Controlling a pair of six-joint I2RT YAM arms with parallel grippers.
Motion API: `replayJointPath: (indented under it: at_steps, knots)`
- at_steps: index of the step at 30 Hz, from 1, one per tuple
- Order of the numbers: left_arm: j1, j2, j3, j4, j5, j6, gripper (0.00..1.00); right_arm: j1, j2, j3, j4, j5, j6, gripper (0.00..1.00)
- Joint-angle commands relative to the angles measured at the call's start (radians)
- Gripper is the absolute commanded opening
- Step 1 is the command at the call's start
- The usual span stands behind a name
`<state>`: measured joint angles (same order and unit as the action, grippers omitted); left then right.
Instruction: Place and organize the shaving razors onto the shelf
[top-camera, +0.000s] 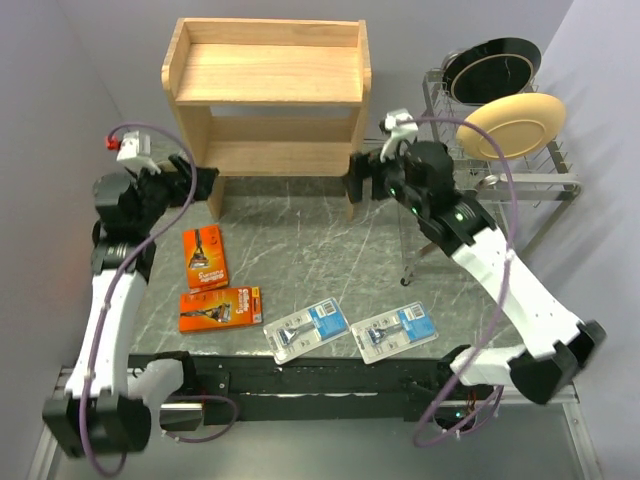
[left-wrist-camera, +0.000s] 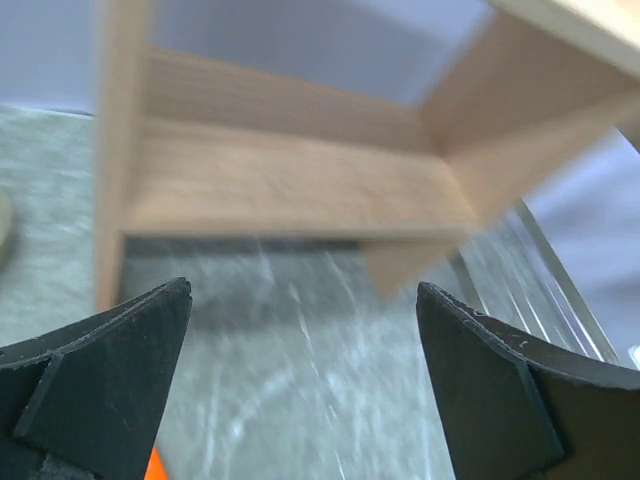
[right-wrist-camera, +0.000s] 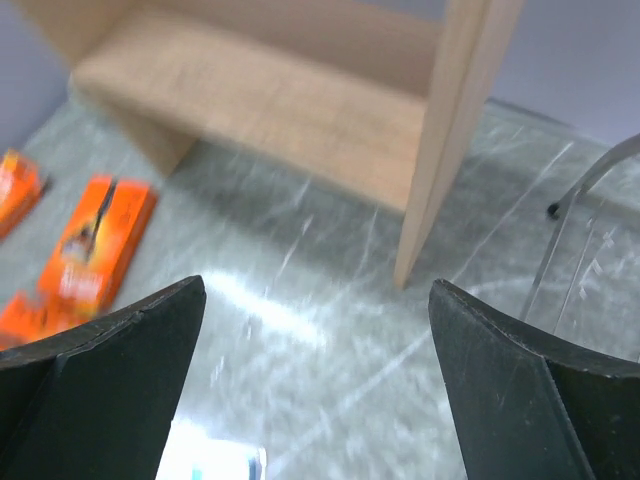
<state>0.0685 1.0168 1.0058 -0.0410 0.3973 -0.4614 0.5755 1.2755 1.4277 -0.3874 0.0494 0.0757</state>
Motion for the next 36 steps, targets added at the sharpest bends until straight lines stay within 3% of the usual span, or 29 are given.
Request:
replayJointPath:
  at_steps: [1,4,5,10,11,16,18,19,24,32,36]
  knots:
    - [-0.001,-0.099,-0.088,-0.171,0.301,0.125,0.99,-0.002,-0.109,-0.154,-0.018,-0.111,-0.074,1.0]
    - [-0.056,-0.116,-0.098,-0.25,0.529,0.298,0.99,-0.002,-0.163,-0.19,-0.048,-0.114,-0.119,1.0]
    - [-0.134,-0.112,-0.092,-0.345,0.541,0.361,0.99,-0.002,-0.175,-0.19,-0.056,-0.109,-0.129,1.0]
    - [-0.379,-0.026,-0.064,-0.563,0.432,0.665,0.99,-0.009,-0.197,-0.205,-0.029,0.002,-0.186,1.0]
    - [-0.476,-0.008,-0.062,-0.589,0.401,0.685,1.0,-0.014,-0.199,-0.211,-0.016,0.019,-0.191,1.0]
    - [-0.628,0.097,-0.071,-0.674,0.266,0.775,0.99,-0.08,-0.186,-0.226,0.007,0.034,-0.185,1.0]
    - [-0.664,0.129,-0.082,-0.675,0.19,0.784,0.94,-0.121,-0.182,-0.24,0.027,-0.002,-0.156,1.0]
    - [-0.67,0.167,-0.087,-0.677,0.19,0.773,0.86,-0.158,-0.179,-0.239,0.034,-0.02,-0.137,1.0]
    - [-0.861,0.226,-0.111,-0.596,0.056,0.722,0.75,-0.194,-0.189,-0.318,0.146,-0.063,-0.085,1.0]
    - [-1.009,0.353,-0.101,-0.519,-0.159,0.573,0.68,-0.2,-0.24,-0.369,0.208,-0.071,-0.019,1.0]
    - [-1.027,0.402,-0.093,-0.507,-0.209,0.552,0.67,-0.201,-0.283,-0.391,0.203,-0.088,-0.027,1.0]
